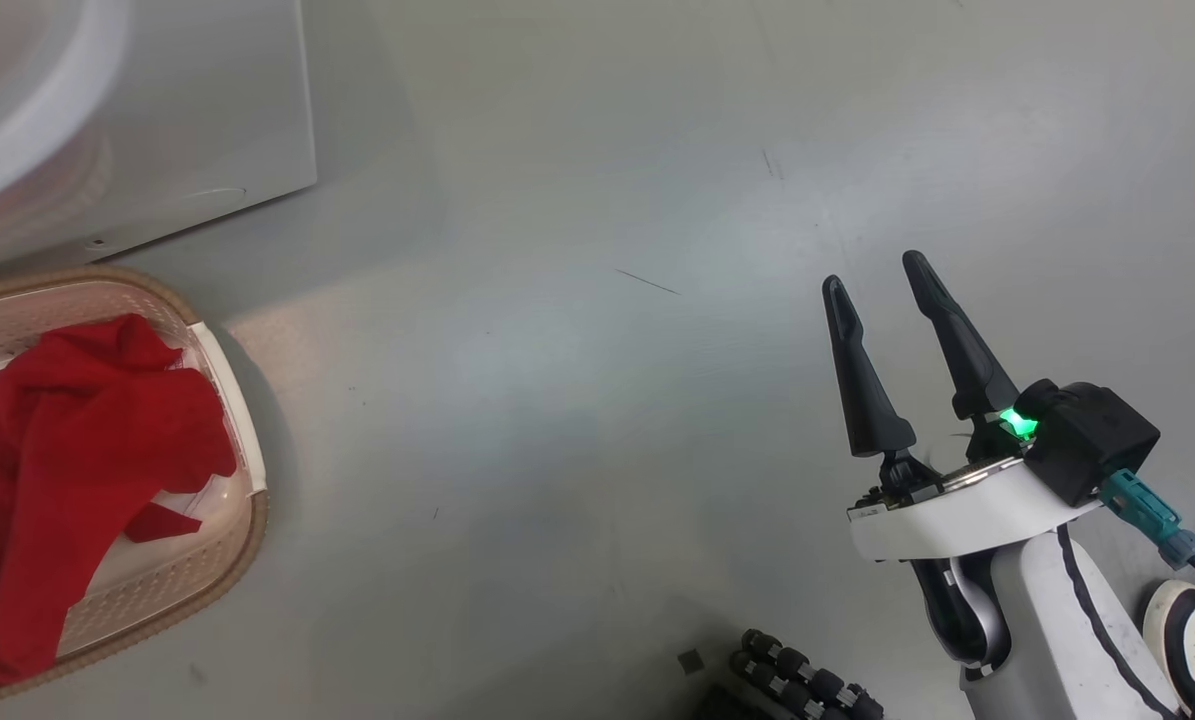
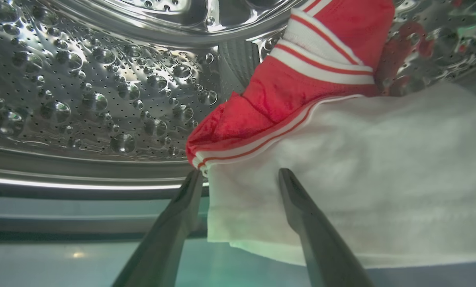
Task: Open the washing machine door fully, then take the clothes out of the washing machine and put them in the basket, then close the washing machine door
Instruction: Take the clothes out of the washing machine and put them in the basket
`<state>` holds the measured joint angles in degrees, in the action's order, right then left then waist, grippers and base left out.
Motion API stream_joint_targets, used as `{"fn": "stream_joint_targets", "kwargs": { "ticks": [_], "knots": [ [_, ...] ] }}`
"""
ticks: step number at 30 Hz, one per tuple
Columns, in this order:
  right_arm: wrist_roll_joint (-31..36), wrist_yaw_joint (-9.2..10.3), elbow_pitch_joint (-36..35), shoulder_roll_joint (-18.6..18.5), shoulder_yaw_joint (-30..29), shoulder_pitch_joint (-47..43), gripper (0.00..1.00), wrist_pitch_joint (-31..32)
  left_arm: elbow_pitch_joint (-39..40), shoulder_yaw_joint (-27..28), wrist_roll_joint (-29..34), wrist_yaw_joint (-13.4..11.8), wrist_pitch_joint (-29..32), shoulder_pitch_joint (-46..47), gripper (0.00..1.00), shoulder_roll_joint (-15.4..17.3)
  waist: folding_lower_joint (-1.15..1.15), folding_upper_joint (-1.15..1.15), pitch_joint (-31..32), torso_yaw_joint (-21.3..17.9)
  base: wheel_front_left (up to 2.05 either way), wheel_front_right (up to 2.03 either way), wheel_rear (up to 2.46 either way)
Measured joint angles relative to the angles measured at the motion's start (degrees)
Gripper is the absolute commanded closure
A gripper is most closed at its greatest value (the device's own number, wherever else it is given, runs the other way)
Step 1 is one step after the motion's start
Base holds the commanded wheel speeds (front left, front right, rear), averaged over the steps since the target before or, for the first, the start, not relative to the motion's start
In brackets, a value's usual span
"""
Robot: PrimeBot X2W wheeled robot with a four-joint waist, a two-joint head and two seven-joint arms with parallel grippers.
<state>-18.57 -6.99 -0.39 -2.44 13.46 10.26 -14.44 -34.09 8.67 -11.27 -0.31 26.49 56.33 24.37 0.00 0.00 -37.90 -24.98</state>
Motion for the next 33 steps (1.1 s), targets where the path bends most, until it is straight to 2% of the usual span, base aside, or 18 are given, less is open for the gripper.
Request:
{"fn": "stream_joint_targets", "kwargs": {
  "ticks": [18,19,20,21,33],
  "knots": [
    [0.0,0.0,0.02,0.13,0.05,0.96,0.0,0.0,-5.01,-2.07,0.34,0.64,2.15,3.96,0.0,0.43,0.0,0.0,-0.78,-0.2,0.0,0.0,0.0],
    [0.0,0.0,0.02,0.13,0.05,1.04,0.0,0.0,-5.25,-2.15,0.34,0.64,2.15,4.2,0.1,0.43,0.0,0.0,-0.8,-0.18,0.0,0.0,0.0],
    [0.0,0.0,0.02,0.14,0.05,1.06,0.0,0.0,-5.45,-2.22,0.34,0.66,2.13,4.42,0.63,0.43,0.0,0.0,-0.82,-0.16,0.0,0.0,0.0],
    [0.0,0.0,0.03,0.14,0.05,1.06,0.0,0.0,-5.66,-2.35,0.34,0.7,2.09,4.61,1.0,0.42,0.0,0.0,-0.84,-0.14,0.0,0.0,0.0],
    [-0.07,0.0,0.03,0.14,-0.05,1.24,0.0,0.0,-8.12,-3.34,0.35,1.44,-0.55,5.16,1.0,-0.02,0.0,0.0,-0.75,0.21,0.0,0.0,0.0]
  ]
}}
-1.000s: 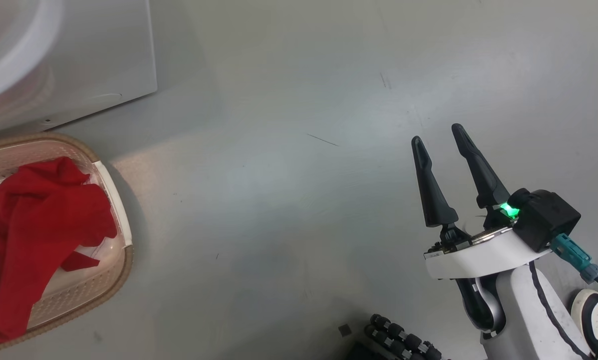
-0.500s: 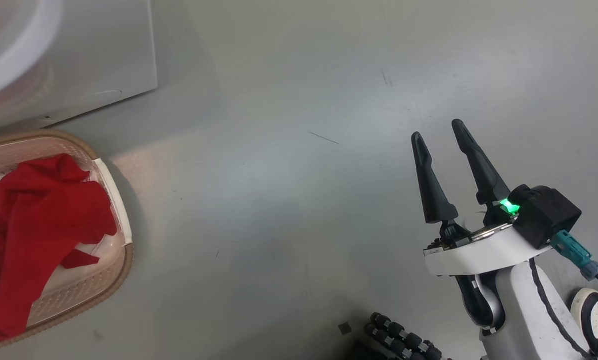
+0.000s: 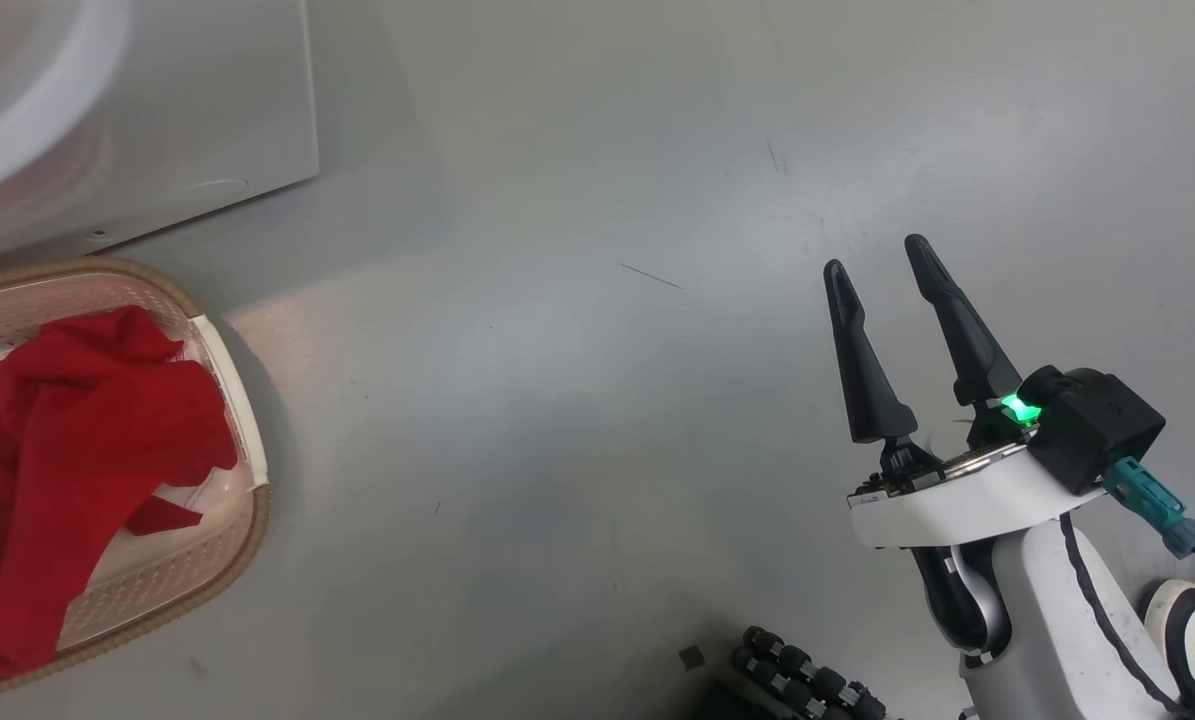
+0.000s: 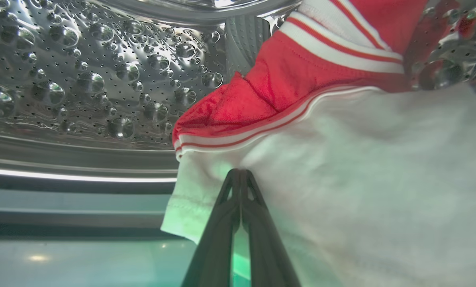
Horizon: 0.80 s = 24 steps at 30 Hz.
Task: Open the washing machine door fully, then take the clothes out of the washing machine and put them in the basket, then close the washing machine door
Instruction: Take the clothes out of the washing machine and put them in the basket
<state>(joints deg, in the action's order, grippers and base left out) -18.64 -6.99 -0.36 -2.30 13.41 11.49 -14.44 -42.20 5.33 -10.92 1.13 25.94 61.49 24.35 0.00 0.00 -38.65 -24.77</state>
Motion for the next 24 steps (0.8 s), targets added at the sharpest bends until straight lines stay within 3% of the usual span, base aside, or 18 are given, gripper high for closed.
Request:
{"fn": "stream_joint_targets", "kwargs": {
  "ticks": [16,24],
  "knots": [
    [0.59,0.0,0.64,0.0,-2.08,0.36,0.0,0.0,-2.69,-0.62,-0.1,1.29,-11.33,-0.18,1.0,-3.52,0.0,0.0,3.03,2.5,0.0,0.0,0.0],
    [1.67,0.0,1.3,-0.02,-2.75,0.35,0.0,0.0,-5.03,-1.37,-0.68,3.09,-17.68,-3.09,1.0,-5.86,0.0,0.0,6.11,4.89,0.0,0.0,0.0]
  ]
}}
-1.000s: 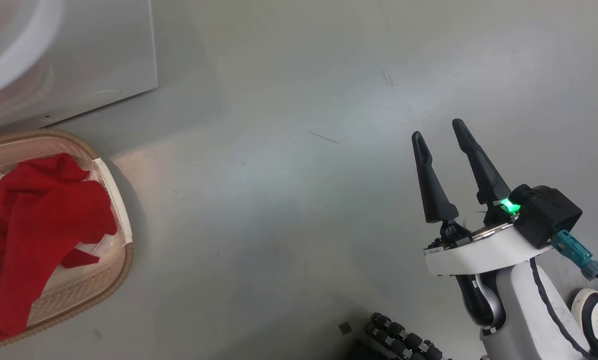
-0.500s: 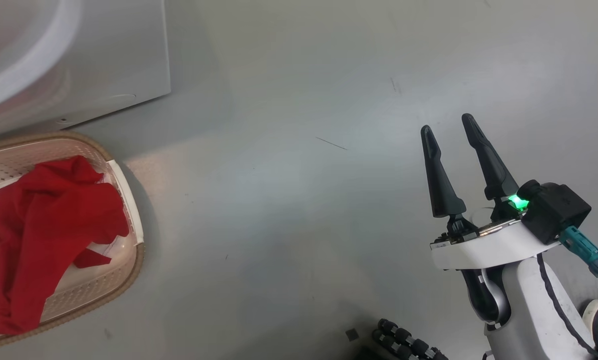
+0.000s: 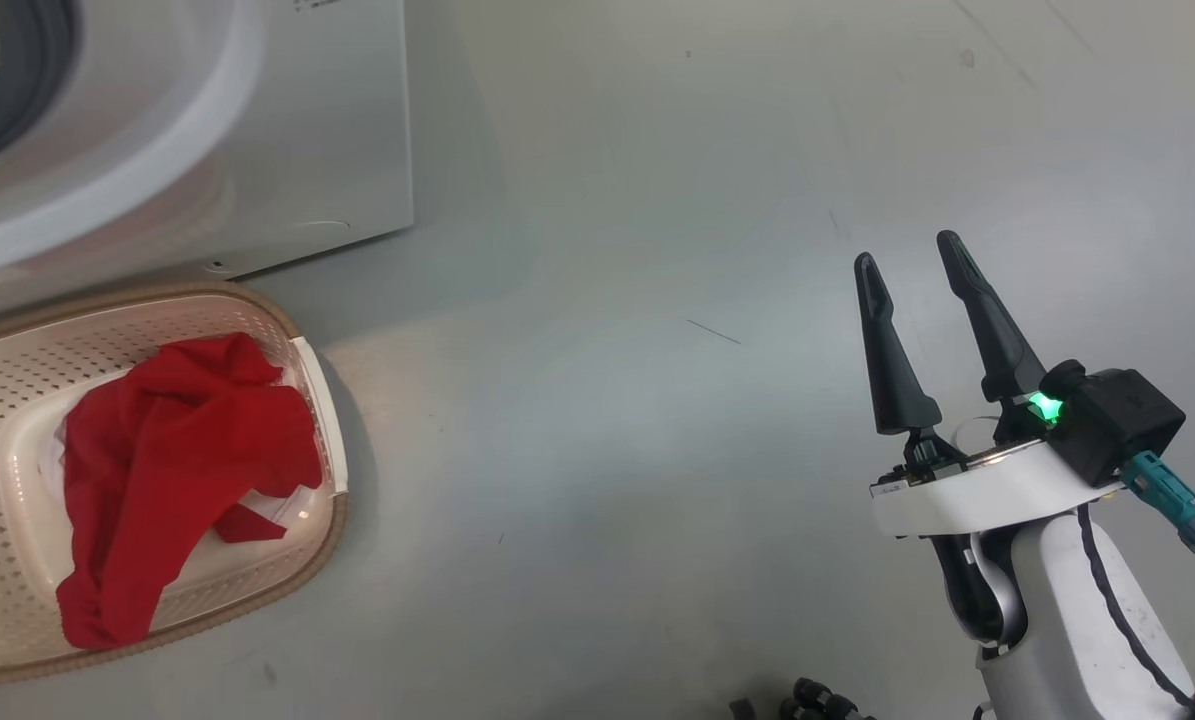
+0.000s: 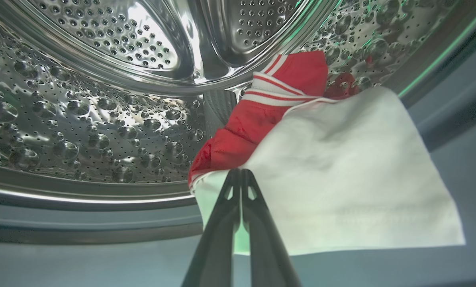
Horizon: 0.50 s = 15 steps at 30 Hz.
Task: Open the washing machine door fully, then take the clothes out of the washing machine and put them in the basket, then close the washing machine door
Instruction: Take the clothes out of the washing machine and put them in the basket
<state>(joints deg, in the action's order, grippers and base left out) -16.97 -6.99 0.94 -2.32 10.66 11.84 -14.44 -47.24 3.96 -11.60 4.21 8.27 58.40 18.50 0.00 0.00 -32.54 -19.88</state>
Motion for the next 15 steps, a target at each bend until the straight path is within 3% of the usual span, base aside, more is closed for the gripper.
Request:
{"fn": "stream_joint_targets", "kwargs": {
  "ticks": [15],
  "knots": [
    [1.48,0.0,1.35,-0.99,-0.55,-1.64,0.0,0.0,-2.59,-1.56,-0.67,1.72,-8.76,-6.59,1.0,-2.67,0.0,0.0,6.47,4.65,0.0,0.0,0.0]
  ]
}}
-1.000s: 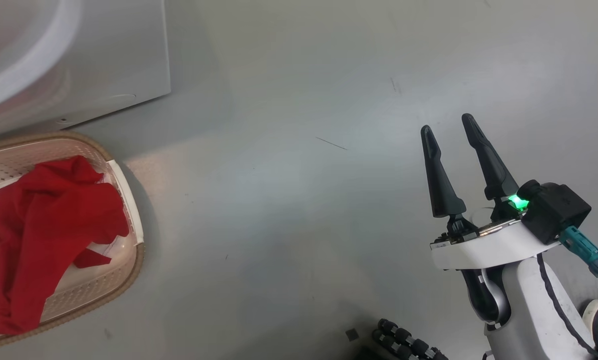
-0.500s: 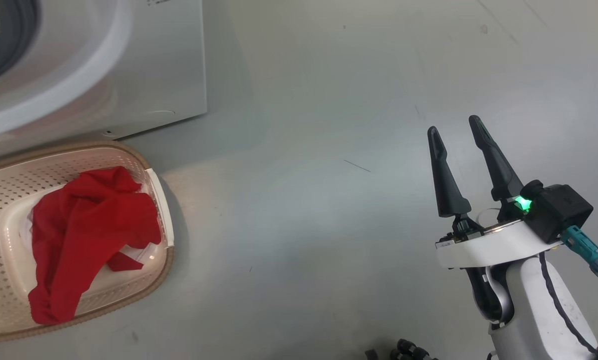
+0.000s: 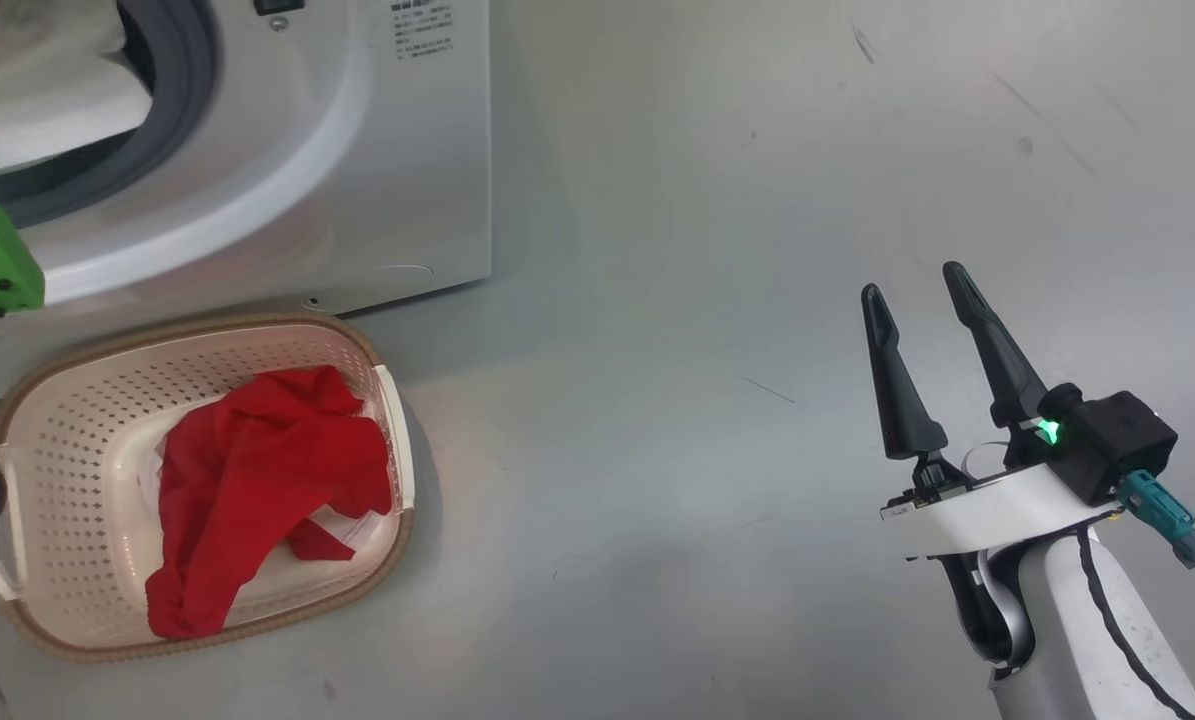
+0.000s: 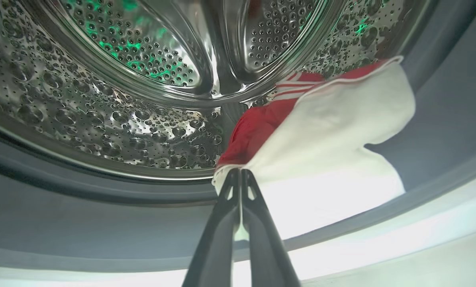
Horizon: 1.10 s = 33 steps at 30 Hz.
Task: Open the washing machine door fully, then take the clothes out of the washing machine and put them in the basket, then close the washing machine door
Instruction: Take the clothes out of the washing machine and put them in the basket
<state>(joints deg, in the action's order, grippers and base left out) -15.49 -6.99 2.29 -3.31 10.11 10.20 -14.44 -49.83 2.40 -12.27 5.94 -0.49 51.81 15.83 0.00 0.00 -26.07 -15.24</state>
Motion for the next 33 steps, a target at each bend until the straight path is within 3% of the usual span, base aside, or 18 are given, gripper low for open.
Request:
{"fn": "stream_joint_targets", "kwargs": {
  "ticks": [21,33],
  "knots": [
    [0.02,0.0,0.45,-0.63,-0.78,-3.01,0.0,0.0,1.48,-3.04,-0.83,0.93,-11.48,-8.24,1.0,-2.48,0.0,0.0,6.93,6.25,0.0,0.0,0.0],
    [0.02,0.0,0.8,-0.76,-0.76,-4.94,0.0,0.0,6.68,-4.36,-1.53,1.0,-13.62,-13.35,1.0,-4.11,0.0,0.0,10.3,8.43,0.0,0.0,0.0]
  ]
}}
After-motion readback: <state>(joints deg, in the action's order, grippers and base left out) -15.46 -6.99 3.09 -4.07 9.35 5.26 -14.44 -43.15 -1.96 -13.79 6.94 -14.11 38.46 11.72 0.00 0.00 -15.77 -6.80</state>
